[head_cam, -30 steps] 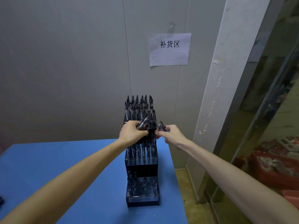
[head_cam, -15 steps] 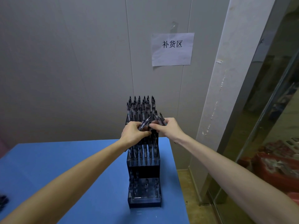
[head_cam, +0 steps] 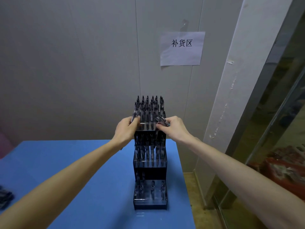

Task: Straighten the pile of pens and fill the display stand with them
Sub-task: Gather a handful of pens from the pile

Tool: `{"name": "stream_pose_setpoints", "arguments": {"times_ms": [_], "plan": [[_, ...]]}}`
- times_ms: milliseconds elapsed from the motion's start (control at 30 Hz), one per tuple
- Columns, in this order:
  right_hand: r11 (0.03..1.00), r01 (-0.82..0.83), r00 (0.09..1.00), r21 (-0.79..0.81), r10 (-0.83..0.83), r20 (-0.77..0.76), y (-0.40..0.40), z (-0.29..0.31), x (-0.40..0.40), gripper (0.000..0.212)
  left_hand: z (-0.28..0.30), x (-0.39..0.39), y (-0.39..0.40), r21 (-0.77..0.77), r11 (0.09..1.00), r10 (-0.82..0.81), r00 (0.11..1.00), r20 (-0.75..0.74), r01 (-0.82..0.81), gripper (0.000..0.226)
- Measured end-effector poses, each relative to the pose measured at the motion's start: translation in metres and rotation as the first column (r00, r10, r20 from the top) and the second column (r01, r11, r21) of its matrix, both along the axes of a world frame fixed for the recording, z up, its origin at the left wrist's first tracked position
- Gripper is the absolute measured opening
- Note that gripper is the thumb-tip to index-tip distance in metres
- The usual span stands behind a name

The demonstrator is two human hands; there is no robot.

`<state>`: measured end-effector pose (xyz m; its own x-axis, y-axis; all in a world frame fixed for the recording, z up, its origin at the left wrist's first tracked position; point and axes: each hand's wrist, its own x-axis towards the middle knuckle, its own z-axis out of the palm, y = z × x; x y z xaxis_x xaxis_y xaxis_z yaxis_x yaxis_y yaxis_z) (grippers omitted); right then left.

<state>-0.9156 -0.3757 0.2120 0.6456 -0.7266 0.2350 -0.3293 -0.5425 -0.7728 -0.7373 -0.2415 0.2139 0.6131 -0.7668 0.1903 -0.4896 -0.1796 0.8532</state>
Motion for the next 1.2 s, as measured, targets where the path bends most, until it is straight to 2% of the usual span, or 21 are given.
{"name": "stream_pose_setpoints", "arguments": {"times_ms": [100,233,300,467,567,700,867,967,1033,1133,1200], "plan": [[0.997,0.028,0.999,-0.069,-0.030,-0.036,-0.002,0.001,0.002,0.037,-0.001,0.004,0.006,0.009,1.000,0.011,1.000,-0.029,-0.010,0.042],[0.990,0.037,0.997,-0.134,-0.046,-0.066,-0.005,-0.002,0.002,0.034,-0.003,0.008,0.013,0.071,0.997,0.027,0.991,0.131,-0.037,0.059],[0.988,0.047,0.995,-0.145,-0.059,-0.085,-0.007,-0.002,0.001,0.035,-0.001,0.011,0.015,0.050,0.998,0.016,0.985,0.170,-0.025,0.059],[0.983,0.049,0.992,-0.178,-0.069,-0.105,-0.002,0.000,-0.003,0.028,0.002,0.016,0.016,-0.011,1.000,0.004,0.983,0.186,-0.002,0.069],[0.984,0.057,0.993,-0.170,-0.074,-0.097,0.003,0.003,-0.004,0.027,0.004,0.013,0.017,-0.021,1.000,-0.011,0.983,0.183,0.015,0.063],[0.982,0.069,0.987,-0.178,-0.093,-0.134,0.005,0.003,-0.004,0.029,0.007,0.012,0.017,-0.042,0.999,0.015,0.991,0.133,-0.009,0.081],[0.979,0.063,0.970,-0.195,-0.105,-0.218,0.012,0.000,-0.002,0.037,0.008,0.014,0.016,-0.009,1.000,-0.027,0.998,0.049,0.027,0.062],[0.987,0.061,0.969,-0.145,-0.094,-0.228,0.014,0.002,0.003,0.039,0.007,0.016,0.016,0.014,0.998,-0.053,0.999,0.011,0.053,0.052],[0.990,0.070,0.969,-0.125,-0.097,-0.229,0.016,0.004,0.006,0.037,0.009,0.014,0.018,0.017,0.998,-0.065,0.997,-0.034,0.066,0.041],[0.992,0.072,0.965,-0.108,-0.097,-0.243,0.020,0.005,0.010,0.030,0.013,0.014,0.020,0.007,0.996,-0.092,0.991,-0.096,0.093,0.040],[0.993,0.075,0.964,-0.096,-0.096,-0.248,0.023,0.005,0.013,0.028,0.014,0.017,0.023,0.010,0.994,-0.106,0.992,-0.067,0.107,0.035]]}}
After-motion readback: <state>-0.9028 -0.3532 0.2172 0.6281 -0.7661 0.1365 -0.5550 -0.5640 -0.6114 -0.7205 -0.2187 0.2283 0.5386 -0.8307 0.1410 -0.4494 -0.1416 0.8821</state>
